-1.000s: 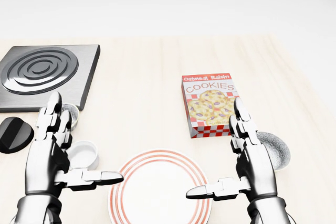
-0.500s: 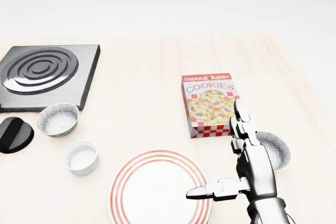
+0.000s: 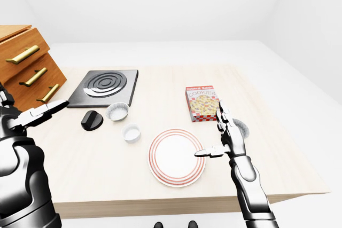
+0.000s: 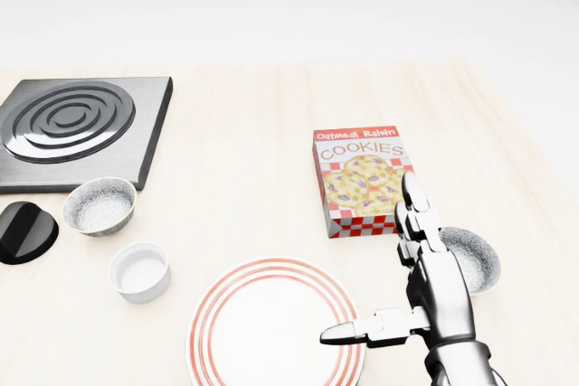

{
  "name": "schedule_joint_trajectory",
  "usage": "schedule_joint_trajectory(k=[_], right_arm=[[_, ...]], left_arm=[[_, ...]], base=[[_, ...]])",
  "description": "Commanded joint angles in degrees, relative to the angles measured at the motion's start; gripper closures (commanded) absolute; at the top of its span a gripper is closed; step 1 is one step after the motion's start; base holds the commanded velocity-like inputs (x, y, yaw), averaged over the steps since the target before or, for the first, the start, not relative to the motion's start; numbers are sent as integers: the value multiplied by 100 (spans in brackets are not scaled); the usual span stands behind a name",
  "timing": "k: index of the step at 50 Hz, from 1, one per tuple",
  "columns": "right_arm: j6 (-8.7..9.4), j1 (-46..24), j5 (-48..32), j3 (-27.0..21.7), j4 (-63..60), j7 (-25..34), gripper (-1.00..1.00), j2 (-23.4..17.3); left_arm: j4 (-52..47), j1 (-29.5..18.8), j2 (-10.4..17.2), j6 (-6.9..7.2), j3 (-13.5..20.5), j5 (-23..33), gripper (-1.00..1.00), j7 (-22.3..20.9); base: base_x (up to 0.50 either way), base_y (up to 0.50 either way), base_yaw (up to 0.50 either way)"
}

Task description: Pick the akita bowl next to the plate and place it on the plate.

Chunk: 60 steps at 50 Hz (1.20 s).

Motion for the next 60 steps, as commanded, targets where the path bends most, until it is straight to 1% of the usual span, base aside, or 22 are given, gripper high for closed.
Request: schedule_joint_trajectory(k=[1, 21, 22, 23, 24, 25, 26, 28, 30, 37, 42, 46, 47, 48, 49, 51, 52, 53, 54, 55, 58, 60], right_arm=[[-8, 1, -11, 0, 13, 1, -100, 0], [17, -27, -2, -42, -53, -28, -100, -14], [325, -108, 150, -230, -456, -110, -100, -42], [348, -112, 161, -239, -485, -117, -100, -46], [625, -64, 275, -337, -810, -97, -100, -84], [625, -25, 158, -331, -841, -122, -100, -111], [525, -2, 113, -367, -848, -174, -100, -103], [802, 22, 132, -420, -1216, -189, -100, -102], [992, 59, 158, -459, -1531, -176, -100, -102], [992, 157, 6, -625, -2268, -142, -100, -147], [992, 185, -305, -681, -2439, -111, -100, -152], [992, 187, -1272, -763, -2359, -293, -100, -291], [992, 183, -1674, -770, -2259, -420, -100, -365], [815, 202, -1987, -765, -2218, -488, -100, -401], [807, 223, -2234, -758, -2229, -506, -100, -370], [703, 270, -2698, -696, -2252, -559, -100, -332], [686, 269, -2731, -711, -2252, -538, -100, -306], [428, 302, -3096, -651, -2117, -674, -100, -368], [105, 372, -3563, -554, -1888, -866, -100, -433], [-8, 395, -3786, -544, -1807, -925, -100, -429], [-8, 408, -4454, -556, -1569, -1196, -100, -460], [-8, 403, -4481, -581, -1560, -1183, -100, -434]], left_arm=[[199, 70, -17, 0, 19, -71, -100, 43], [139, 81, -20, 0, 29, -127, -100, 51], [154, 83, -30, 0, 8, -102, -100, 40], [155, 83, -31, 0, 7, -100, -100, 39], [166, 80, -36, 0, 1, -94, -100, 41], [174, 80, -38, 0, -2, -91, -100, 40], [169, 84, -43, 0, -8, -86, -100, 41], [148, 93, -51, 0, -12, -76, -100, 40], [165, 85, -50, 0, -9, -73, -100, 34], [186, 79, -41, 0, -8, -74, -100, 27], [190, 79, -45, 0, -16, -74, -100, 24], [192, 82, -46, 0, -15, -73, -100, 14], [198, 83, -49, 0, -17, -72, -100, 11], [201, 83, -49, 0, -20, -70, -100, 8], [202, 82, -48, 0, -22, -66, -100, 7], [208, 83, -49, 0, -23, -65, -100, 3], [208, 83, -49, 0, -23, -65, -100, 3], [217, 82, -50, 0, -25, -61, -100, -1], [221, 81, -48, 0, -25, -60, -100, -3], [217, 80, -47, 0, -25, -62, -100, -3], [213, 80, -48, 0, -28, -59, -100, -6], [213, 80, -48, 0, -28, -58, -100, -7]], base=[[0, 0, 0], [0, 0, 0], [0, 0, 0], [0, 0, 0], [0, 0, 0], [0, 0, 0], [0, 0, 0], [0, 0, 0], [0, 0, 0], [0, 0, 0], [0, 0, 0], [0, 0, 0], [0, 0, 0], [0, 0, 0], [0, 0, 0], [0, 0, 0], [0, 0, 0], [0, 0, 0], [0, 0, 0], [0, 0, 0], [0, 0, 0], [0, 0, 0]])
